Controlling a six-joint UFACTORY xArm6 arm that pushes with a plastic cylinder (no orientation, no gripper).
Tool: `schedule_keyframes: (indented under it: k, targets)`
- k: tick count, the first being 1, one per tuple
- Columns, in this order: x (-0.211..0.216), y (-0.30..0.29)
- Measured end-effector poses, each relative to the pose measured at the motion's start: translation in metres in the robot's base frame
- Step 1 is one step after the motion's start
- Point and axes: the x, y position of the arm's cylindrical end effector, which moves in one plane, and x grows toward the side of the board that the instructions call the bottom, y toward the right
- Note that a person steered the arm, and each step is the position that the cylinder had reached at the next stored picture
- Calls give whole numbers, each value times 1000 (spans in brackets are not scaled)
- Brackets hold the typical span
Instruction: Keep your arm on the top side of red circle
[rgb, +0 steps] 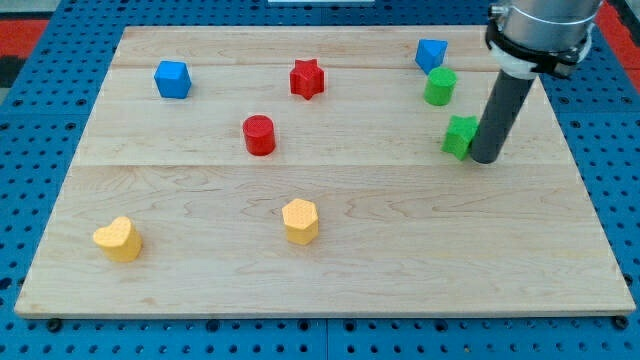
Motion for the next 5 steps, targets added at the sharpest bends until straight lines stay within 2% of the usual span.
schedule_keyframes:
  k: [4,5]
  targets:
    - [-18,-14]
    - [11,-10]
